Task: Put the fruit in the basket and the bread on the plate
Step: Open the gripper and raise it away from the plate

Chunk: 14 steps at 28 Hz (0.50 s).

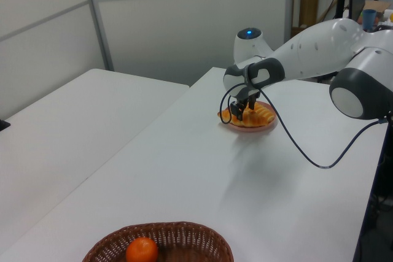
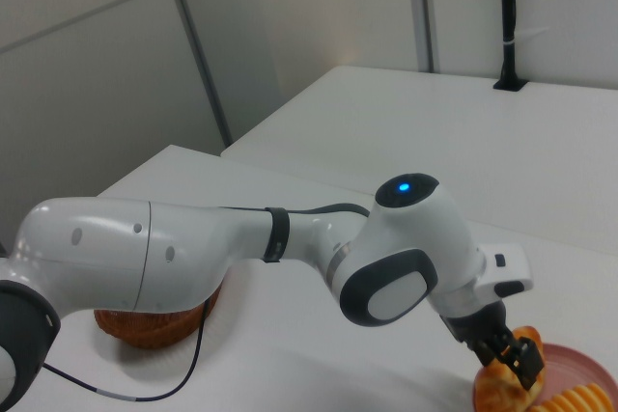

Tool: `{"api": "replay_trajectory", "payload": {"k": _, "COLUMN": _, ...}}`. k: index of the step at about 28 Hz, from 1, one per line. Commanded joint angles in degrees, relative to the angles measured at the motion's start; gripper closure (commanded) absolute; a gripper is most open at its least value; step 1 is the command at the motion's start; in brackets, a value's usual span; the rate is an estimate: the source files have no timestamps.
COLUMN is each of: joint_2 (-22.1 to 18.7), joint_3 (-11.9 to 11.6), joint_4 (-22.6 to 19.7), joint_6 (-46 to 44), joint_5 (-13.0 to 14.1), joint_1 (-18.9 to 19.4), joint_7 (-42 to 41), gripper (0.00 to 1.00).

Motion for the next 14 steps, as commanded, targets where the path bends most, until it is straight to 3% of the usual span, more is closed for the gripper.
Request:
{"api": "replay_trajectory", "payload": {"k": 1, "joint_2": -5.2, "joint_3": 0.2, "joint_4": -0.3, "joint_6": -5.4, "joint_5": -0.7, "joint_1": 0.6, "joint_7": -0.9, "gripper": 0.0}}
{"api": "replay_trajectory", "payload": {"k": 7, "joint_2": -11.8, "joint_3": -0.2, "joint_4": -0.1, "joint_6": -15.1, "joint_5": -1.0, "joint_1": 5.1, "joint_7": -1.5, "gripper": 0.0}}
{"api": "replay_trajectory", "payload": {"k": 14, "joint_2": -17.5, "joint_3": -3.2, "joint_4": 1.1, "joint_6": -32.9, "joint_5": -2.4, "joint_1": 14.9, "joint_7": 2.4, "gripper": 0.0}}
